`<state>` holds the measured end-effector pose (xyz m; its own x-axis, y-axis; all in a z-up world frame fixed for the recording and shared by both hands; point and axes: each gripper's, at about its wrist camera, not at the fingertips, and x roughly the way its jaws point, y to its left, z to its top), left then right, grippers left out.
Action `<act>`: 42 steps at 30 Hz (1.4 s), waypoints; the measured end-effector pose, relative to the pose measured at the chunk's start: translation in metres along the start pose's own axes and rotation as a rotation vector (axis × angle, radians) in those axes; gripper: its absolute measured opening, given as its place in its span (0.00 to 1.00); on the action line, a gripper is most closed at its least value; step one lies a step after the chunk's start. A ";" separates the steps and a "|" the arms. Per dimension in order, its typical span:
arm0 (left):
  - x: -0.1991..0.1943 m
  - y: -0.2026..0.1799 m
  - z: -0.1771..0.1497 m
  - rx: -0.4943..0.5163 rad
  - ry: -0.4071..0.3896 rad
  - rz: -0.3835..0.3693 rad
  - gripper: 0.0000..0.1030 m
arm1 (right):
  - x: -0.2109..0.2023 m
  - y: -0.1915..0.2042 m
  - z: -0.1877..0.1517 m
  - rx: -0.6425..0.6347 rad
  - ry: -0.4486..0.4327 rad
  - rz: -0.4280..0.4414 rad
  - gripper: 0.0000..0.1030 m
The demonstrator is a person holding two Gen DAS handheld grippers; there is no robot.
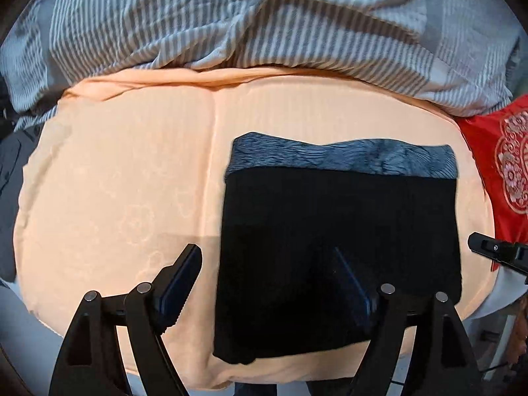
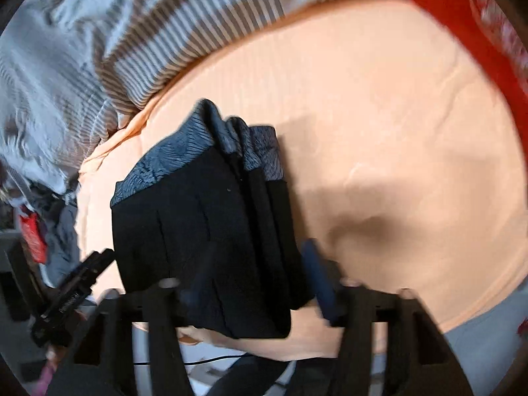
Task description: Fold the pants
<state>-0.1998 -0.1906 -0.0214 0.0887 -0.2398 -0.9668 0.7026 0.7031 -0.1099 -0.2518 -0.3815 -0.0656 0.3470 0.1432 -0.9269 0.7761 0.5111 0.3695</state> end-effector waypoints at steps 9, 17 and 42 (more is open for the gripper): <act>0.036 -0.019 -0.024 0.101 0.096 0.051 0.79 | 0.038 0.027 -0.028 -0.127 0.080 -0.073 0.26; 0.037 -0.014 -0.026 0.096 0.107 0.079 0.85 | 0.036 0.026 -0.022 -0.115 0.083 -0.092 0.27; -0.054 -0.016 -0.076 0.069 0.152 0.121 1.00 | -0.034 0.079 -0.084 -0.088 0.039 -0.186 0.89</act>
<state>-0.2692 -0.1382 0.0148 0.0716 -0.0485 -0.9963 0.7404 0.6718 0.0205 -0.2469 -0.2747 -0.0106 0.1797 0.0711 -0.9812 0.7756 0.6033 0.1858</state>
